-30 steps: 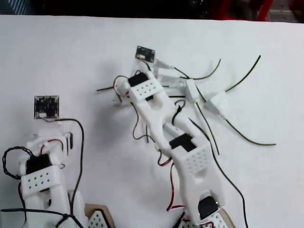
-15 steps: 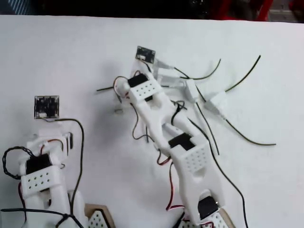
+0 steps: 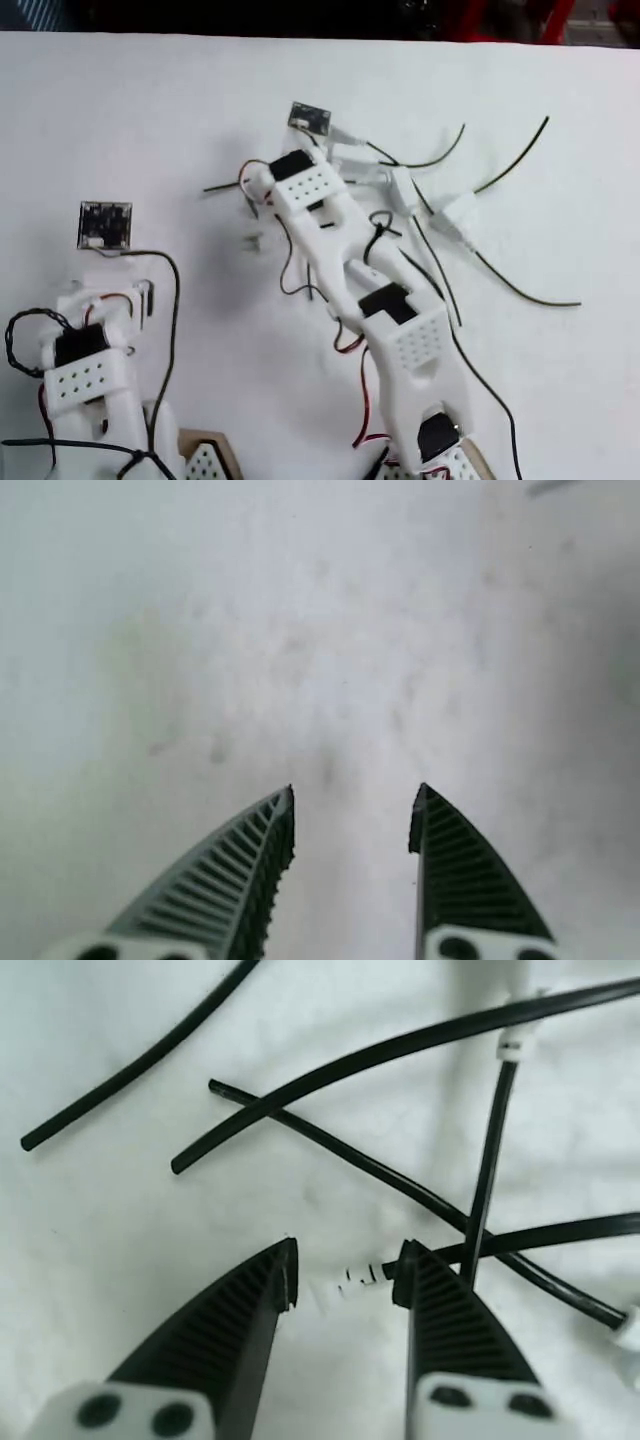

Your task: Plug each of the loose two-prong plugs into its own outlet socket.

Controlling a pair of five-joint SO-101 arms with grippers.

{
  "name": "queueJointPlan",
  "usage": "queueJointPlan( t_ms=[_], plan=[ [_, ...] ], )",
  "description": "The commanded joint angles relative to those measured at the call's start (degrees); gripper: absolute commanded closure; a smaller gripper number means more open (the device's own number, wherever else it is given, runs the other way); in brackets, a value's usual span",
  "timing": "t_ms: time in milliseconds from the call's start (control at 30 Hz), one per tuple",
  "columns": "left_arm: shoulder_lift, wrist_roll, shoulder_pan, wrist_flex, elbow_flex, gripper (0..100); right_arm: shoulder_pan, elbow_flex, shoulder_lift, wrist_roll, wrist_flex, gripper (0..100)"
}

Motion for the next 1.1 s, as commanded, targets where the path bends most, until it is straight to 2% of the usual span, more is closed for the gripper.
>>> queueJointPlan(
  t_ms=[0, 300, 567, 833, 1067],
  plan=[
    [-1.3, -0.4, -0.4, -1.1, -0.2, 81, -0.7, -0.4, -2.0, -0.4, 0.6, 84.0],
    [-1.3, -0.4, -0.4, -1.1, -0.2, 81, -0.7, -0.7, -0.7, -0.4, 5.2, 84.0],
    [-1.3, -0.4, -0.4, -1.1, -0.2, 81, -0.2, -0.4, 2.4, -0.5, 2.4, 84.0],
    [-1.3, -0.4, -0.4, -1.1, -0.2, 81, 3.6, -0.7, 6.1, -0.6, 0.4, 84.1],
    [-1.3, -0.5, -0.4, -1.1, -0.2, 81, 6.0, -0.5, 6.4, -3.7, 0.5, 84.1]
  ],
)
